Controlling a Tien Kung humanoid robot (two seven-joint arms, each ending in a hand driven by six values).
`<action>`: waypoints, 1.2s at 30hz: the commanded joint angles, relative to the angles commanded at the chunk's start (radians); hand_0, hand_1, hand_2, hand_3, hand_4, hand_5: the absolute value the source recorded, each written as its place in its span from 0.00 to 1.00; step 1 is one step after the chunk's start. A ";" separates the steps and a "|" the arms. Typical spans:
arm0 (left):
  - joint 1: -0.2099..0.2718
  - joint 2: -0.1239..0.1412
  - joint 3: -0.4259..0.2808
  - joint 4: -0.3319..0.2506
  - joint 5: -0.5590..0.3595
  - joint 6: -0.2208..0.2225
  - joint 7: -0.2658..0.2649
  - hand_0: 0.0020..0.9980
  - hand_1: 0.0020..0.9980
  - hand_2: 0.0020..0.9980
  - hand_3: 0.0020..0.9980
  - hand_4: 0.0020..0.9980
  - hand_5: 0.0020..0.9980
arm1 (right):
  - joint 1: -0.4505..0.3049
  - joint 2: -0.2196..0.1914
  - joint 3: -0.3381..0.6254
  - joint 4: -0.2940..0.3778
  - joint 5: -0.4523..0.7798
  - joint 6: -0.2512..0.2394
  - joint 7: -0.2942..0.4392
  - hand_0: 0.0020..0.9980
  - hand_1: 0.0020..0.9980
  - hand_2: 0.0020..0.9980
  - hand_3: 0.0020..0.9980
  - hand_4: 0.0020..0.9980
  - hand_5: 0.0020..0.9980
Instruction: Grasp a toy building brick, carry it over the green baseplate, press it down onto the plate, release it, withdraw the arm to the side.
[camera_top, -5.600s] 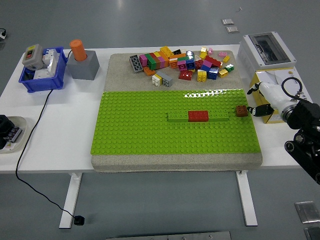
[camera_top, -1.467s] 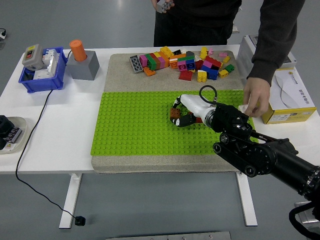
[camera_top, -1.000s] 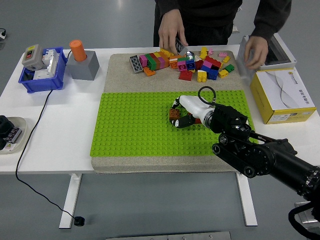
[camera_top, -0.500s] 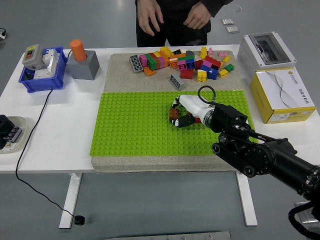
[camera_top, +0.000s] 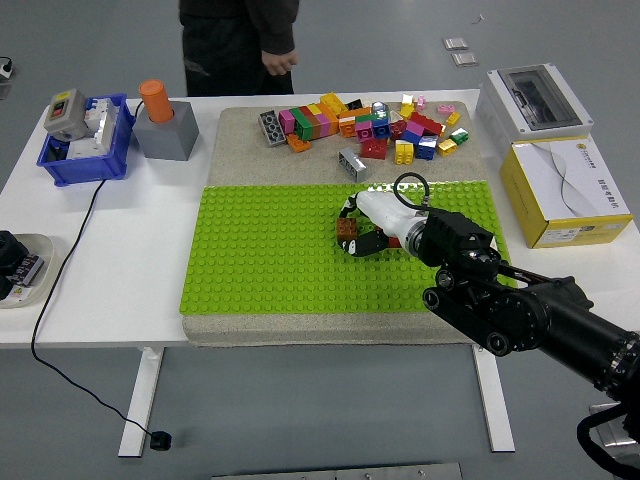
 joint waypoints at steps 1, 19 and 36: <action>0.000 0.000 0.000 0.000 0.000 0.000 0.000 0.66 0.61 0.59 0.63 0.66 0.18 | 0.000 0.000 0.000 0.000 0.000 0.000 0.000 0.79 0.78 0.82 0.75 0.73 0.24; -0.002 -0.005 -0.007 0.000 0.004 -0.001 -0.003 0.66 0.61 0.59 0.63 0.66 0.17 | -0.006 -0.044 0.033 0.112 -0.015 -0.001 0.005 0.80 0.79 0.83 0.80 0.95 0.40; 0.002 -0.009 -0.016 0.000 0.007 -0.001 -0.005 0.66 0.61 0.59 0.62 0.65 0.16 | -0.054 -0.144 -0.006 0.276 -0.191 -0.070 -0.017 0.81 0.79 0.83 0.56 0.91 0.57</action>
